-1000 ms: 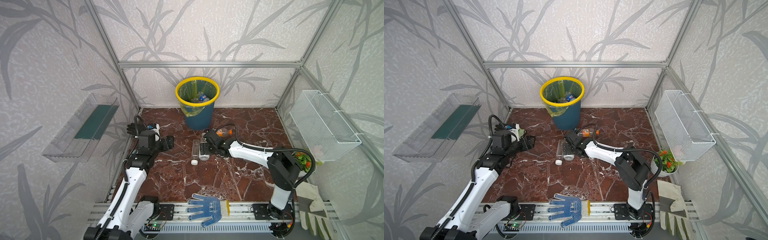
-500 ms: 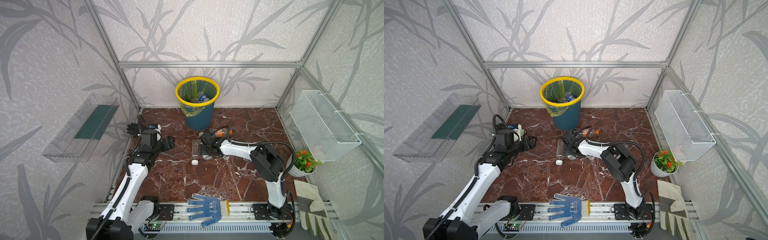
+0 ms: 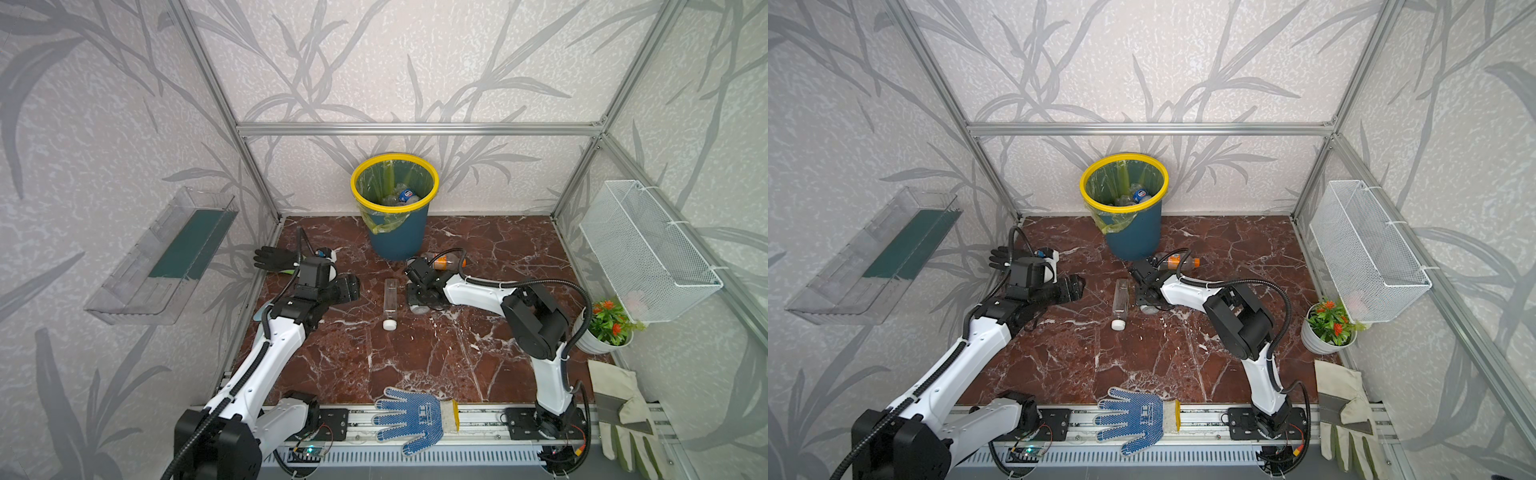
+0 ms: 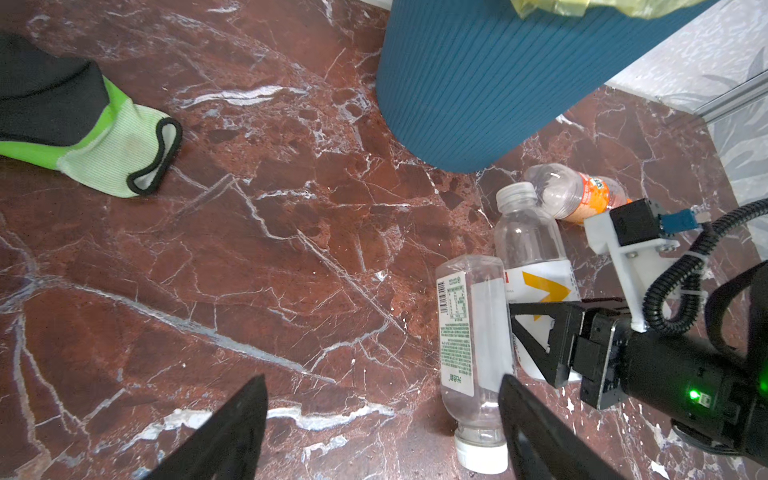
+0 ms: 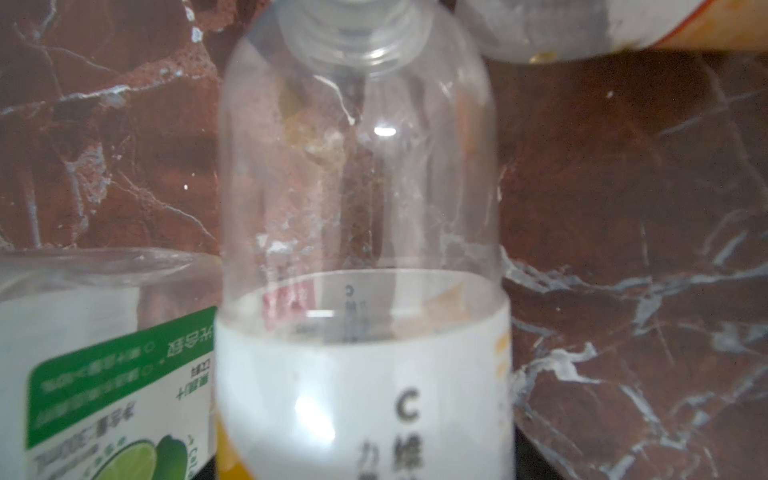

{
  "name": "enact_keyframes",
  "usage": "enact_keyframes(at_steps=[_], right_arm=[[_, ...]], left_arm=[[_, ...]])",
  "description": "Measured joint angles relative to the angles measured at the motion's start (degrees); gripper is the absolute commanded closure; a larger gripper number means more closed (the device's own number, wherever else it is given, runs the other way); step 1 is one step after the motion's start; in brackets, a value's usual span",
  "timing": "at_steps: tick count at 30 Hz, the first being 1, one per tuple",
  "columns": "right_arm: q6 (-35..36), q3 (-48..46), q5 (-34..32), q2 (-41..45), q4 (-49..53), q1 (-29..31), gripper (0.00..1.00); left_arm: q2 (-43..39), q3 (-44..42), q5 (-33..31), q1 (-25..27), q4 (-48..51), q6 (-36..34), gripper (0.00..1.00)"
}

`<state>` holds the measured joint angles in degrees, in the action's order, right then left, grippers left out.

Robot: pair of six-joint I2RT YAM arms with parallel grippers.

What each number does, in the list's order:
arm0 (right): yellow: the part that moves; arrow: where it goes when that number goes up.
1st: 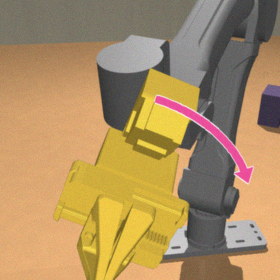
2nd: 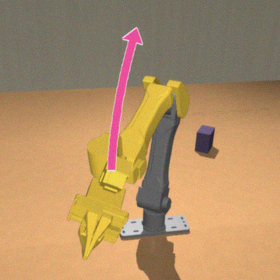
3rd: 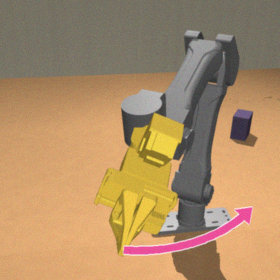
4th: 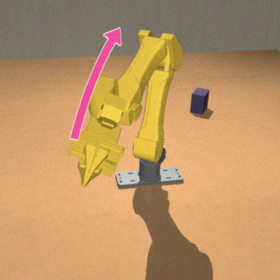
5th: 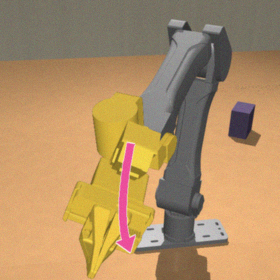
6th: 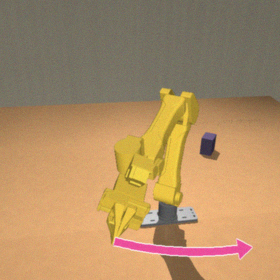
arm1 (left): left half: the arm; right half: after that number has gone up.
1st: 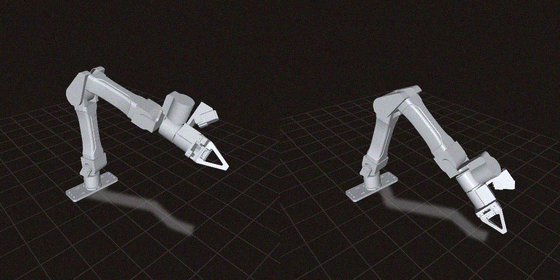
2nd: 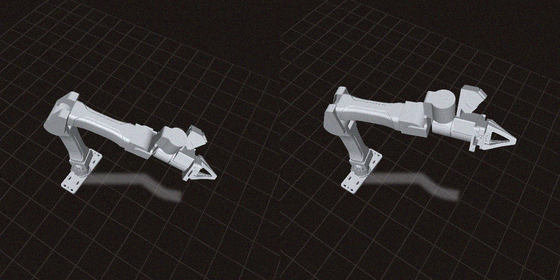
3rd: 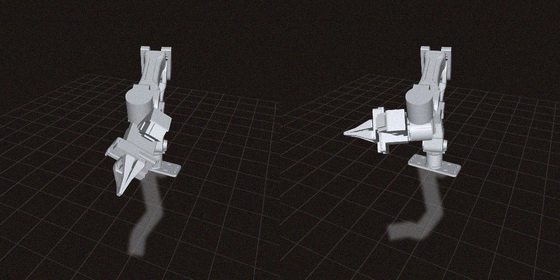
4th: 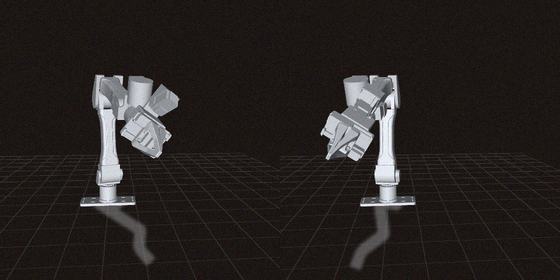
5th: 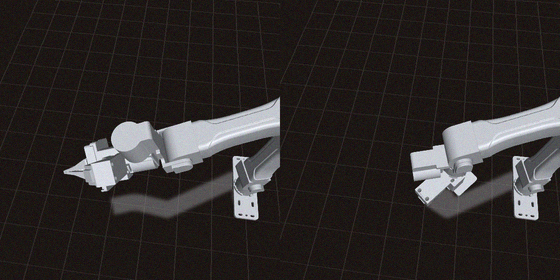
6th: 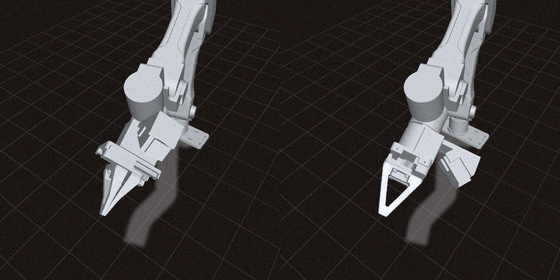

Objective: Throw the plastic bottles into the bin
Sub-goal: 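Lift the yellow-chevron bottle with the right gripper toward the bin, then drop the yellow-chevron bottle into the bin while the left gripper nears the green-label bottle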

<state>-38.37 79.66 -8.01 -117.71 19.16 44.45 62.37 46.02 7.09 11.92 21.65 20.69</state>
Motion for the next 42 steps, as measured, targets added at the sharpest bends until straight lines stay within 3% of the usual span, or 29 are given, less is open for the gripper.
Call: enact_keyframes(at_steps=[5,11,23,28,30,33,39,42], right_arm=[[6.10,-2.82,1.84,3.39,-0.33,-0.02,0.41],[12.15,-10.43,2.08,16.04,-3.04,-0.44,0.41],[31.28,-33.75,-11.58,57.86,-28.37,-1.40,0.39],[38.34,-33.22,-14.99,61.59,-39.52,-2.10,0.36],[39.63,-27.32,-15.52,57.68,-39.47,-2.91,0.36],[39.74,-6.58,-14.75,43.56,-33.22,-4.92,0.33],[37.94,47.06,-8.50,9.97,-9.51,-6.95,0.01],[36.96,61.37,-6.64,0.00,2.97,-7.19,0.01]], left_arm=[[2.64,0.00,-1.09,1.38,-1.11,1.20,0.14],[4.07,0.00,-1.33,1.90,-3.30,2.62,0.14],[7.41,0.13,-2.36,6.27,-5.92,3.34,0.13],[8.13,1.51,-3.91,9.49,-5.86,3.26,0.10],[8.15,2.08,-4.55,10.78,-5.95,3.26,0.09],[8.35,2.38,-5.90,13.11,-6.08,3.19,0.08],[11.32,2.69,-8.20,17.14,-5.86,3.34,0.05],[12.55,2.69,-9.05,18.49,-5.79,3.32,0.04]])
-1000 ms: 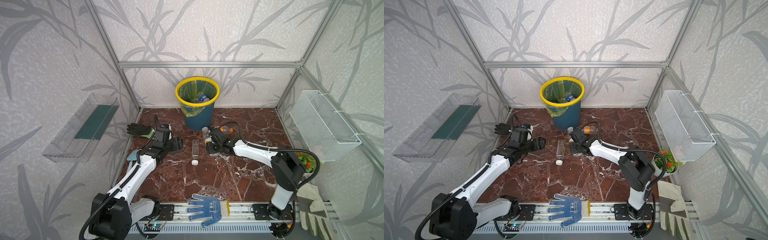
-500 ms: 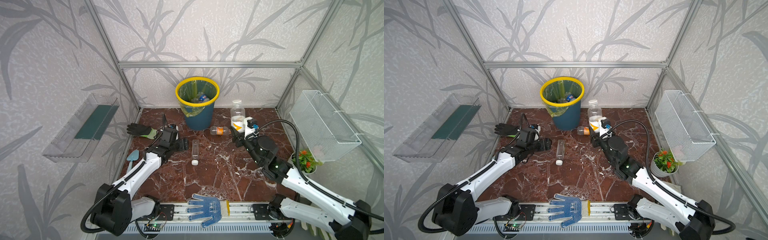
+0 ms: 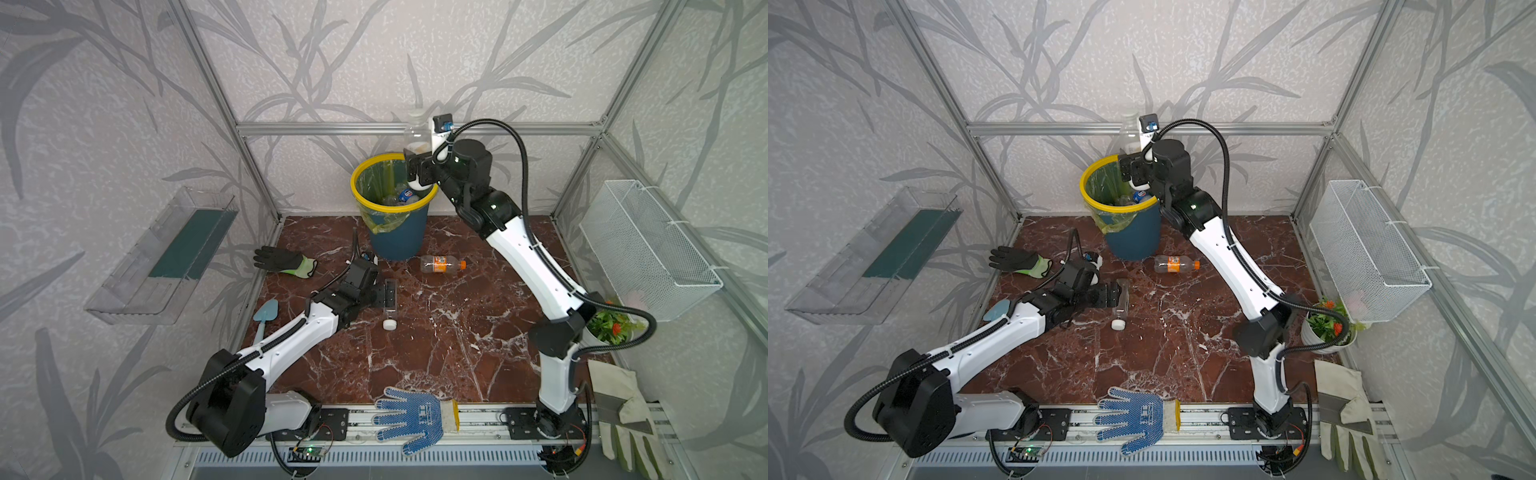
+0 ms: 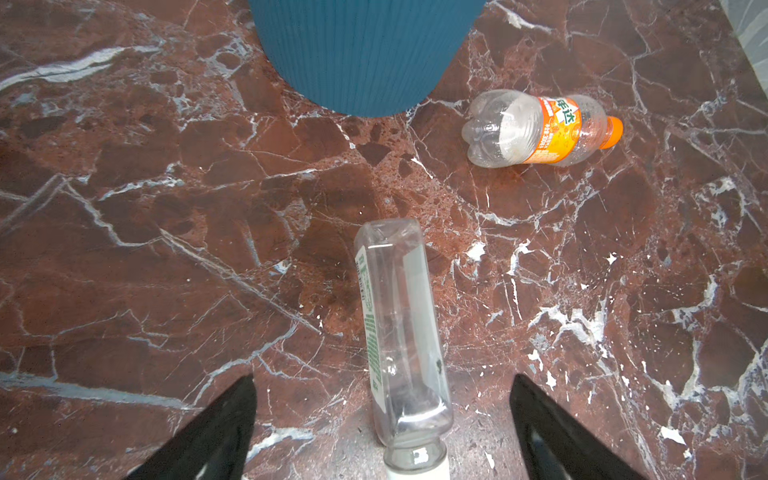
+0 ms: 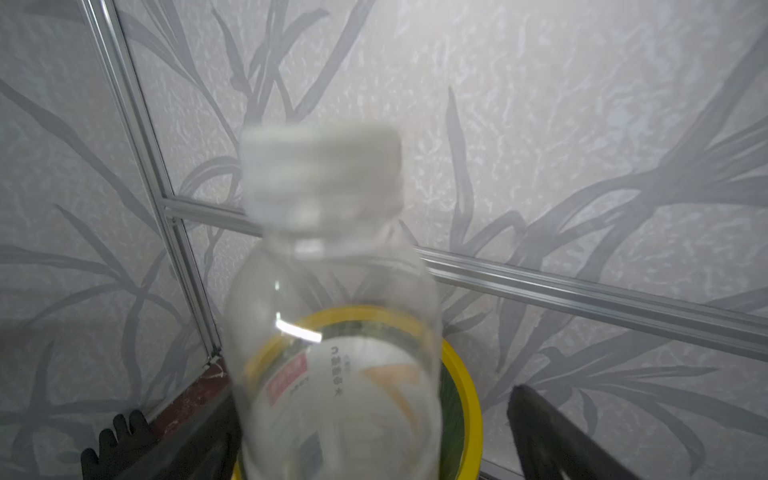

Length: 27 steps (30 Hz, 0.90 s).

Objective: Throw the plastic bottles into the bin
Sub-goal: 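Drop the yellow-chevron bottle into the bin while the left gripper nears the green-label bottle, then close the left gripper on the green-label bottle while the right gripper nears the orange-capped bottle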

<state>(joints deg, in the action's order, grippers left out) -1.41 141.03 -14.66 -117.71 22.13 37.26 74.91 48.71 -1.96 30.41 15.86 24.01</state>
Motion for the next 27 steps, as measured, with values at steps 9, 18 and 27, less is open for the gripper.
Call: enact_keyframes(at_steps=[9,18,27], right_arm=[[-2.23,-20.79,1.84,7.56,7.28,-2.29,0.01],[-4.42,-49.29,5.09,30.67,-2.86,-9.66,0.01],[2.12,-59.93,15.89,27.52,-0.13,-18.78,0.00]], left_arm=[[2.08,0.02,-0.66,0.79,-0.02,-1.64,0.04],[6.34,0.70,-0.07,0.79,-0.48,-1.97,0.05],[11.10,1.14,-0.07,0.79,-0.68,-1.99,0.11]])
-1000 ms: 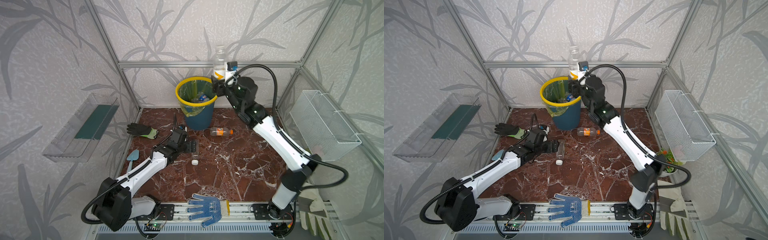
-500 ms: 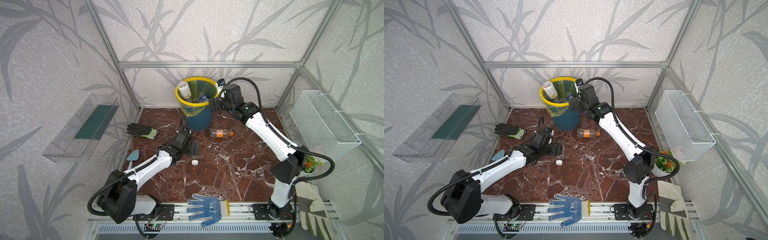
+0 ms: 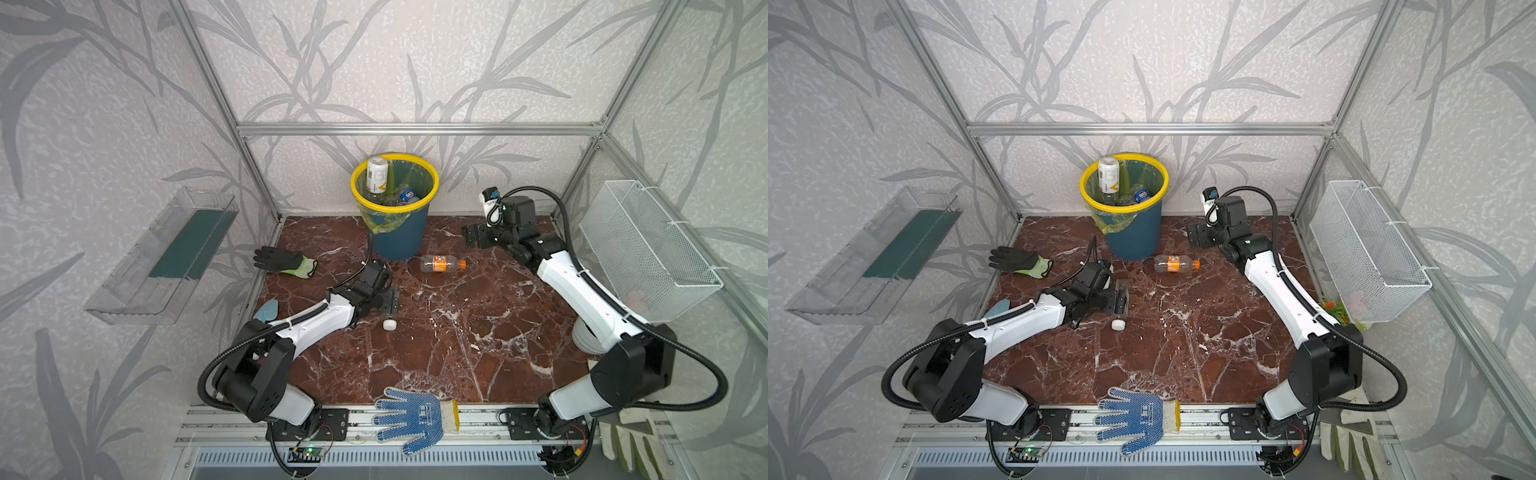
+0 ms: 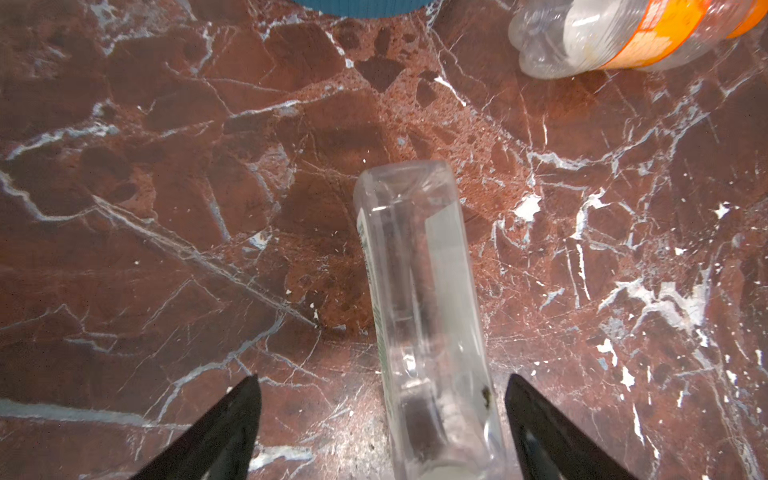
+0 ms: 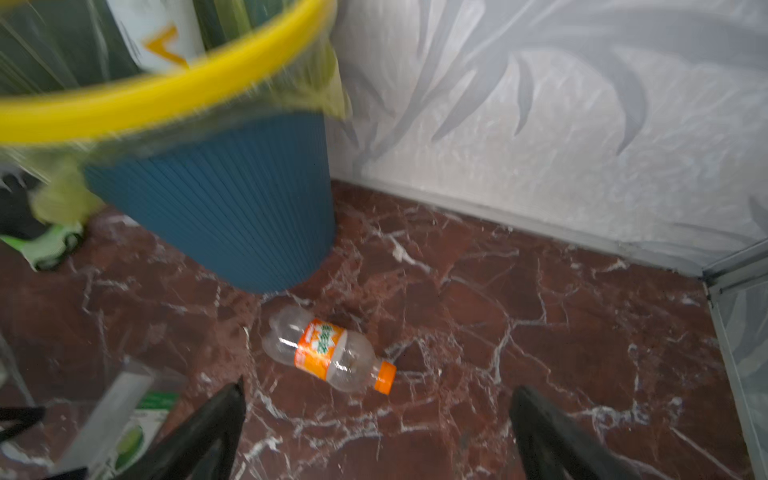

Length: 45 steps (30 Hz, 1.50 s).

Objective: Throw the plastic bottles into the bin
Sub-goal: 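Close the left gripper on the green-label bottle while the right gripper nears the orange-capped bottle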

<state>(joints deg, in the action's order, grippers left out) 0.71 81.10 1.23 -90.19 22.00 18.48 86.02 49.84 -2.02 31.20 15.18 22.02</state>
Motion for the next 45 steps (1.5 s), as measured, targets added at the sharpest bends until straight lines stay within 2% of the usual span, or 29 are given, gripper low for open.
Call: enact_keyframes(at_steps=[4,11,17,20,25,33,41,45], right_arm=[[3.82,0.90,1.99,-7.50,2.54,-0.76,0.00],[12.00,12.48,5.40,-22.58,5.62,-0.76,0.00],[19.02,18.62,9.79,-29.57,7.98,-0.76,0.00],[21.55,20.59,13.09,-30.86,9.66,-0.76,0.00],[24.37,21.84,17.07,-30.97,11.98,-0.76,0.00],[26.34,21.90,17.62,-30.97,14.62,-0.70,0.02],[25.55,20.17,17.27,-30.95,13.97,-1.03,0.03],[24.41,17.75,17.07,-30.27,12.59,-1.33,0.03]], left_arm=[[1.84,0.68,0.13,0.02,-0.55,0.13,0.17],[3.04,1.01,0.31,0.11,-1.79,0.46,0.35],[3.04,1.01,0.20,0.15,-1.95,0.42,0.45],[3.04,1.01,0.17,0.15,-1.95,0.46,0.46],[3.41,1.01,0.52,0.15,-2.01,0.61,0.33],[5.27,1.68,1.05,0.15,-2.08,0.50,0.30],[7.89,2.27,2.34,0.15,-3.30,0.57,0.46],[8.28,2.27,2.75,0.15,-3.34,0.50,0.51]])
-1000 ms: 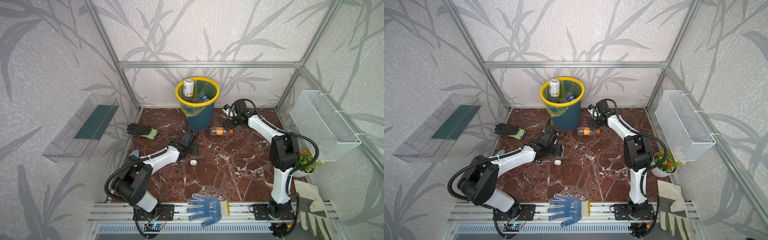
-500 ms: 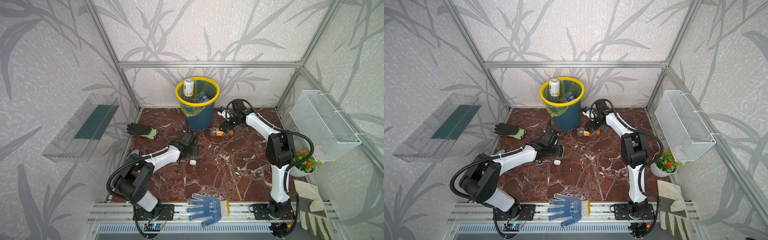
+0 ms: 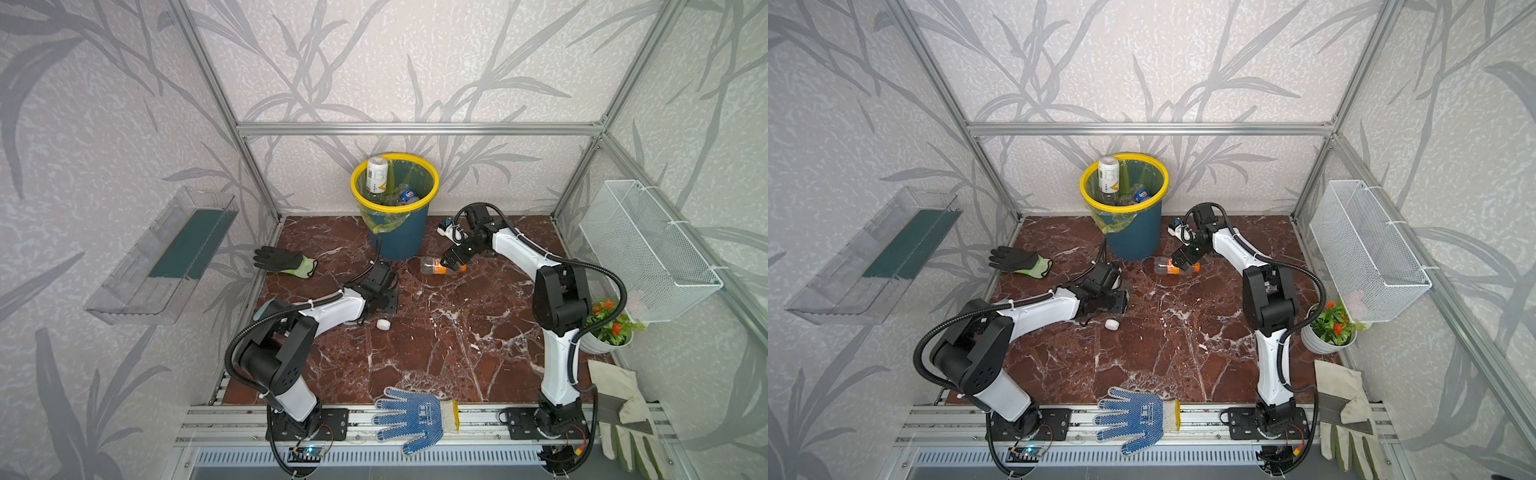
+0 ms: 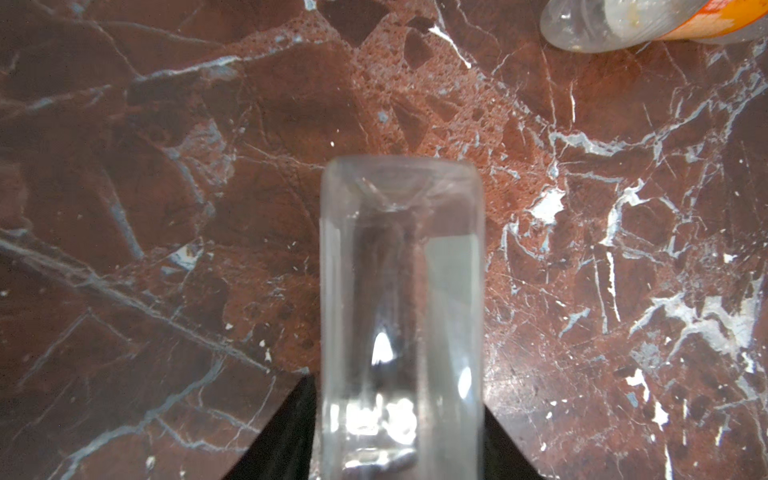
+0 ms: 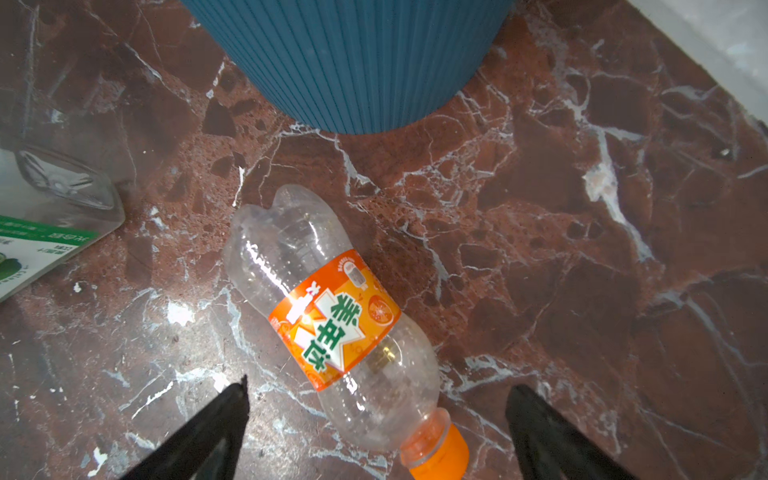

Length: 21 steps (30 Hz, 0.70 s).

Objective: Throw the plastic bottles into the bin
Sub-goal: 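Close the left gripper on the green-label bottle while the right gripper nears the orange-capped bottle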

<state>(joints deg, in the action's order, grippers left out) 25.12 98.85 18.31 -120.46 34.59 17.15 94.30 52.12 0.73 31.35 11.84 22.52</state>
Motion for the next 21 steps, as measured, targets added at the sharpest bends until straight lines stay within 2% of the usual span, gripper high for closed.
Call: enact_keyframes(at_steps=[5,12,17,21], right_arm=[[-4.07,-7.26,-0.44,4.63,-6.36,-0.96,0.05],[-12.90,-19.87,-1.77,12.39,-20.72,-2.80,0.05],[-16.20,-21.62,-1.46,12.94,-24.52,-3.26,0.05],[-17.07,-21.75,-1.25,13.14,-25.53,-3.23,0.05]], left_arm=[[-2.23,-0.15,-0.68,0.00,0.46,-0.48,0.55],[-13.27,-0.74,-5.07,0.00,1.88,-1.90,0.55],[-14.43,-0.74,-4.76,-0.04,3.28,-3.23,0.31],[-11.80,0.20,-2.40,0.07,4.70,-3.56,0.22]])
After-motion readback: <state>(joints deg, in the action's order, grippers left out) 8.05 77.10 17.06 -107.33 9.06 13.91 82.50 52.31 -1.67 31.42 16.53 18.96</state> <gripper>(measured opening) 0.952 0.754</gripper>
